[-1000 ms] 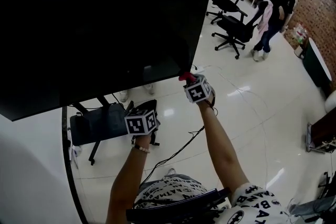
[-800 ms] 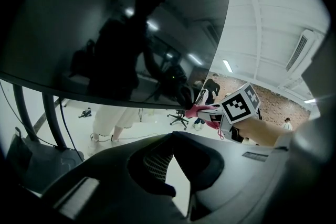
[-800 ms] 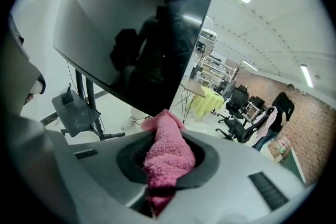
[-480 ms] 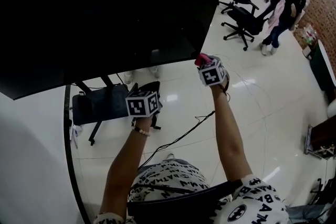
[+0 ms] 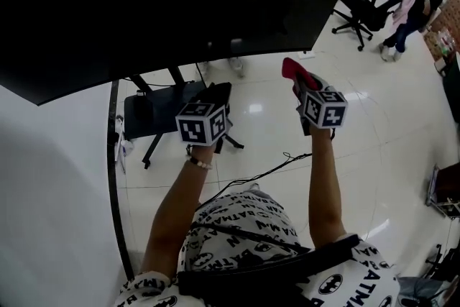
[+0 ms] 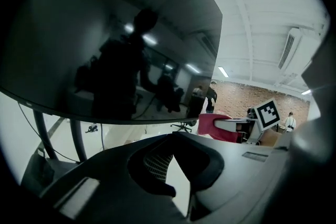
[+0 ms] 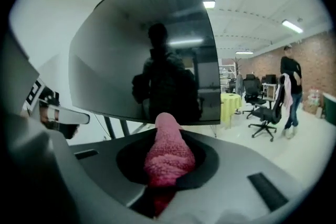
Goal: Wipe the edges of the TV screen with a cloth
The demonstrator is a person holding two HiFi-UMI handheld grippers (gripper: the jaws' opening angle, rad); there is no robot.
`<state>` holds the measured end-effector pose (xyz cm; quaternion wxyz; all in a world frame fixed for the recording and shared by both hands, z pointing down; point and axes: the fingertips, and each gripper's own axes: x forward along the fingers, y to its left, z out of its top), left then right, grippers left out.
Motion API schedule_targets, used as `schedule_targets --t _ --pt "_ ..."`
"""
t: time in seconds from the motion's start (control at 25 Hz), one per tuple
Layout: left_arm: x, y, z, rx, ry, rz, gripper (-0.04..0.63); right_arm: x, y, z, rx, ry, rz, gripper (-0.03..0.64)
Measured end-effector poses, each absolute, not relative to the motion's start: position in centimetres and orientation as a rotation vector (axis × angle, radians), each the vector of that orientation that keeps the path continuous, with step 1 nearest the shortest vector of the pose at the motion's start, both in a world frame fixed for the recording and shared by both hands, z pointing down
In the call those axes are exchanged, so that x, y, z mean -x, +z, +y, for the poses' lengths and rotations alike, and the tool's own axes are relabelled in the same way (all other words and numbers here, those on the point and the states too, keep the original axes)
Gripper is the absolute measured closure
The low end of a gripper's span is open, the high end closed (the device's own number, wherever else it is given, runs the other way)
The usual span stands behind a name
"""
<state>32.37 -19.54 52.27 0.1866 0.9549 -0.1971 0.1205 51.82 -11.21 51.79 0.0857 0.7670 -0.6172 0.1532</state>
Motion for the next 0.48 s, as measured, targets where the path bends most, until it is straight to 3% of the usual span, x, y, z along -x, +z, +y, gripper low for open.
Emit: schedule_targets --t 0.48 --pt "-24.0 53.1 -20.9 -2.632 0.296 -0.598 0.595 -36.0 51.0 -13.7 -2.190 0.528 -2.122 0.555"
